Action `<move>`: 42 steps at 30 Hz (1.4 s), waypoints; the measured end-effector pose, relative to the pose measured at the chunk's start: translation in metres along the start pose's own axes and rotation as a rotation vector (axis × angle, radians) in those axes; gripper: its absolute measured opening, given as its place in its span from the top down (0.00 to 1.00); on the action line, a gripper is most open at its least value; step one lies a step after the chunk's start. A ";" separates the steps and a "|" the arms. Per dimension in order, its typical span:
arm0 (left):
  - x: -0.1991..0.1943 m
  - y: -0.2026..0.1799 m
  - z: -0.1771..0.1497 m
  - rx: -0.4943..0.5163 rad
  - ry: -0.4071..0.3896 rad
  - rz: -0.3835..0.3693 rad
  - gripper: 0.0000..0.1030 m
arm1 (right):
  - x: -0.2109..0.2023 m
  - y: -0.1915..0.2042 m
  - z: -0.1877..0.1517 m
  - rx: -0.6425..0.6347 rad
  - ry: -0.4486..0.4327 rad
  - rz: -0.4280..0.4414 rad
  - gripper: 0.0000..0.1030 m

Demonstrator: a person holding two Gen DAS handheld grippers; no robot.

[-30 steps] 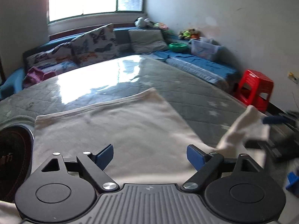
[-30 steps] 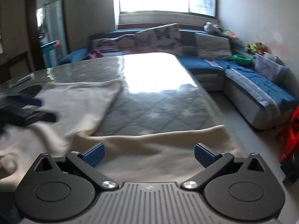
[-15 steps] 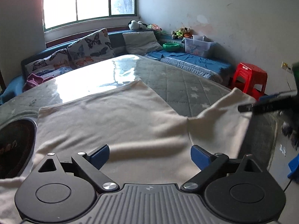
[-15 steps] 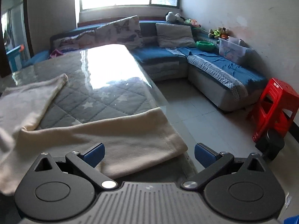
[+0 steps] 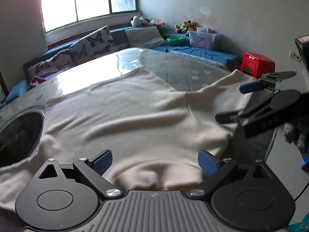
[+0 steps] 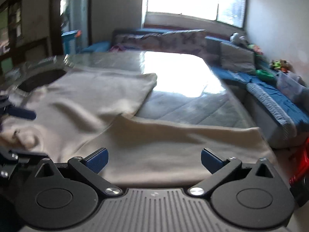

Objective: Fold clothes

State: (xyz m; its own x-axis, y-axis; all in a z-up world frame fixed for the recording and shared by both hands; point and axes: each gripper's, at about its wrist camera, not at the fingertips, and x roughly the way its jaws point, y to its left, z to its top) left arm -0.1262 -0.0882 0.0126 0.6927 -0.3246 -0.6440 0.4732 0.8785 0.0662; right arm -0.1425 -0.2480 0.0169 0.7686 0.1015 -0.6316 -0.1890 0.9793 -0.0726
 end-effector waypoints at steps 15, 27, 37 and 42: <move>-0.020 0.053 -0.008 -0.163 -0.020 0.008 0.58 | 0.005 0.043 0.030 -0.109 -0.063 0.056 0.00; -0.035 0.057 -0.019 -0.065 0.025 -0.057 0.85 | 0.010 0.090 0.036 -0.328 -0.062 0.138 0.00; -0.025 0.083 0.012 -0.098 -0.002 -0.014 0.81 | 0.023 0.105 0.039 -0.384 -0.027 0.213 0.00; 0.032 0.106 0.063 -0.112 0.003 0.025 0.81 | 0.023 0.106 0.048 -0.404 -0.041 0.212 0.00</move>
